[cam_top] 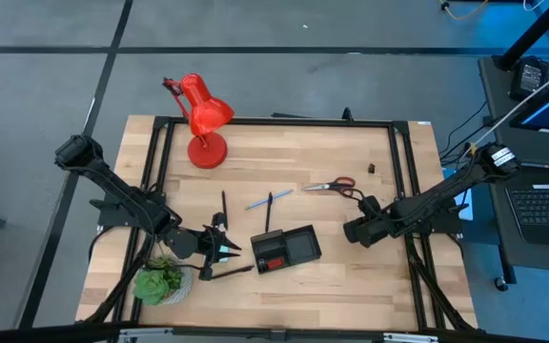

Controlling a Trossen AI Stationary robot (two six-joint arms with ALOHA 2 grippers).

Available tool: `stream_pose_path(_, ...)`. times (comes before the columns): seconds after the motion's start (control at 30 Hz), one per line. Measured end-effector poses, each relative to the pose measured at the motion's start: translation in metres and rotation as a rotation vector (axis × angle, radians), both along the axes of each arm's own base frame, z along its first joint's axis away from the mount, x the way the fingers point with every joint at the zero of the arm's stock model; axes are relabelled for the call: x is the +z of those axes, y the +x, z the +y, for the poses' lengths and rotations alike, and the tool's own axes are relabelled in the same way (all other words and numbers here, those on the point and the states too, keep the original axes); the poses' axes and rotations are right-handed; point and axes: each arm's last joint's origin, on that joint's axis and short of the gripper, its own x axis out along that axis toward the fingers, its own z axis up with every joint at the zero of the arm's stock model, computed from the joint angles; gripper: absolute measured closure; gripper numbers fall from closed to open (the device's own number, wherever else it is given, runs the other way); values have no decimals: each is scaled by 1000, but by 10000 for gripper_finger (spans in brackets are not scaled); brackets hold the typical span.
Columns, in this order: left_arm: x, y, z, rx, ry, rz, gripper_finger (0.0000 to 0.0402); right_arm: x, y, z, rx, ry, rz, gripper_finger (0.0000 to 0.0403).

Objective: Pick and place office supplies into organizer
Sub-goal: Put the bottom black binder clip into the black desk organizer

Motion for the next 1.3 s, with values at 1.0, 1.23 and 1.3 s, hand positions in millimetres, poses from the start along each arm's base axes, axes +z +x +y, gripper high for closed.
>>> stream_pose_path(1.0,0,0,1,22,19,-8,337,79,58,33,633,-261,-415,399)
stream_pose_path(1.23,0,0,1,24,20,-9,337,78,81,62,943,-472,-593,399)
stream_pose_path(1.3,0,0,1,24,21,-8,337,72,89,68,978,-509,-574,399)
